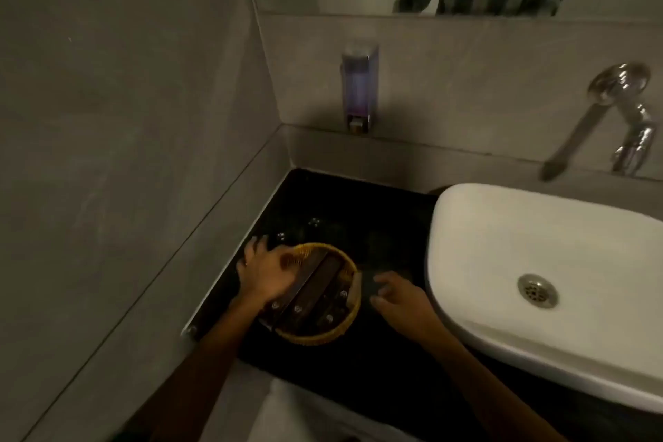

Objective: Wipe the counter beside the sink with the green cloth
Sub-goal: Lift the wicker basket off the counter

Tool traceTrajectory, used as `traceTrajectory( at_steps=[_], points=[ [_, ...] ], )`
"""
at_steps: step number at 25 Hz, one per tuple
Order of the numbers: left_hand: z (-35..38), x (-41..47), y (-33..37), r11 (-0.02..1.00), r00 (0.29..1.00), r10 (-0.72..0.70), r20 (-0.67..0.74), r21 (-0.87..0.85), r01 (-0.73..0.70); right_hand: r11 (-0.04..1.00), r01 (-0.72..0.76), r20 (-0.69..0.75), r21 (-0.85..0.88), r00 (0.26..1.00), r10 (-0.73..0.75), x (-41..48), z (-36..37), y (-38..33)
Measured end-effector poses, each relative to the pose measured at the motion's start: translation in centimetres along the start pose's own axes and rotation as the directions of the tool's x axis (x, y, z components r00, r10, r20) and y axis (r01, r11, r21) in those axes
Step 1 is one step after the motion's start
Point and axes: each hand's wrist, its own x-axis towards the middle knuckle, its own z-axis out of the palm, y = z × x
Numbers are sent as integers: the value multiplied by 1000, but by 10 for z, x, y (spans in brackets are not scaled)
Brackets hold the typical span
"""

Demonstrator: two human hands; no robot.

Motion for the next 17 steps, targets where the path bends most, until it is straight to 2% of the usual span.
traceTrajectory(
  at_steps=[1,3,5,7,9,11,13,17],
  points=[
    [2,0,-18,995,997,-78,8,-55,78,998,-42,63,46,997,39,6,11,-2],
    [4,0,-43,921,984,-174,33,-349,175,948,-140,166,284,981,95,12,25,-10],
    [6,-1,-56,733,978,-184,97,-650,202,758,-281,232,588,957,175,19,30,-18],
    [6,-4,-52,642,974,-184,131,-734,220,557,-335,251,760,942,224,21,32,-15],
    [5,-6,-47,606,966,-230,118,-760,237,467,-337,248,817,938,244,17,31,-12],
    [3,-15,-43,599,964,-252,84,-769,223,472,-302,203,828,947,250,7,32,-7],
    [2,-33,-34,602,976,-202,79,-776,187,511,-249,140,823,960,241,-14,31,5],
    [24,-79,-18,678,973,-37,226,-710,191,570,-227,17,790,937,350,-80,20,49]
  ],
)
